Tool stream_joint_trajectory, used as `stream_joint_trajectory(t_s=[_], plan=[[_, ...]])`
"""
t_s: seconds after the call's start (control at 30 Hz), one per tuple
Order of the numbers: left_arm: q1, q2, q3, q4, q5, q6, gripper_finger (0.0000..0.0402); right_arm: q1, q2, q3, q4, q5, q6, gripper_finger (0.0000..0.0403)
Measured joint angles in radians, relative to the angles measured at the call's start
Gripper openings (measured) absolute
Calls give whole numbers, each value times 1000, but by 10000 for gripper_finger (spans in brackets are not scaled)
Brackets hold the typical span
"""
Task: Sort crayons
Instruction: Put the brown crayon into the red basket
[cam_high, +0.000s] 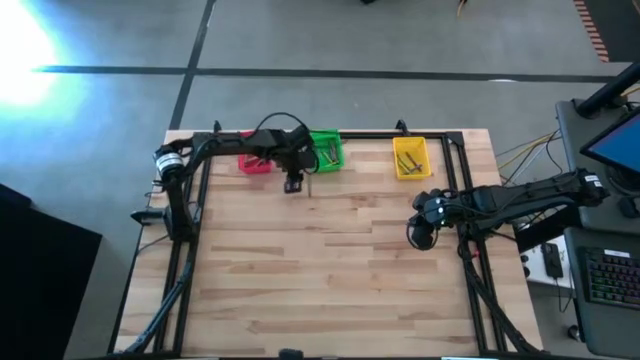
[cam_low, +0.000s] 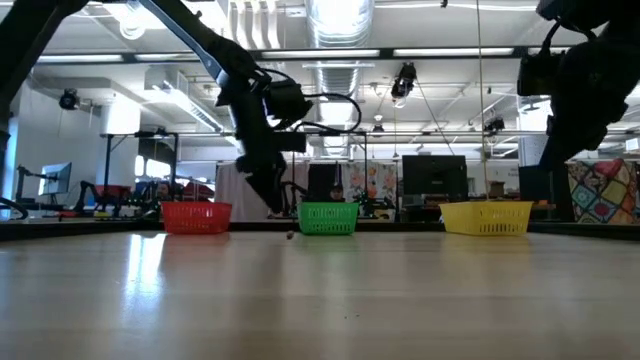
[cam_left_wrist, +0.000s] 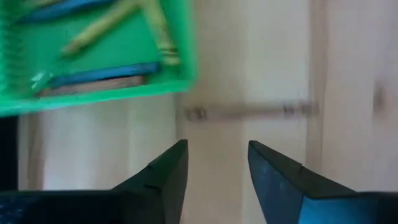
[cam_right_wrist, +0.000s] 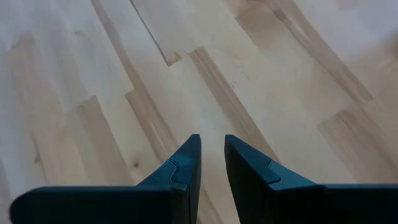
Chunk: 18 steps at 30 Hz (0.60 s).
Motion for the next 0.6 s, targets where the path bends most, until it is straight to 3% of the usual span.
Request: stream_joint_trajectory(t_s=[0.1,0.43,0.6], plan=[[-26,16,-24,3,-8,143,165,0,0,-19,1,0,0,63],[-121,54,-13,64,-20,268,163,0,0,-44,37,6,0,63],[-156,54,-1,67,-133,485,153,0,0,-44,49,5,0,63]])
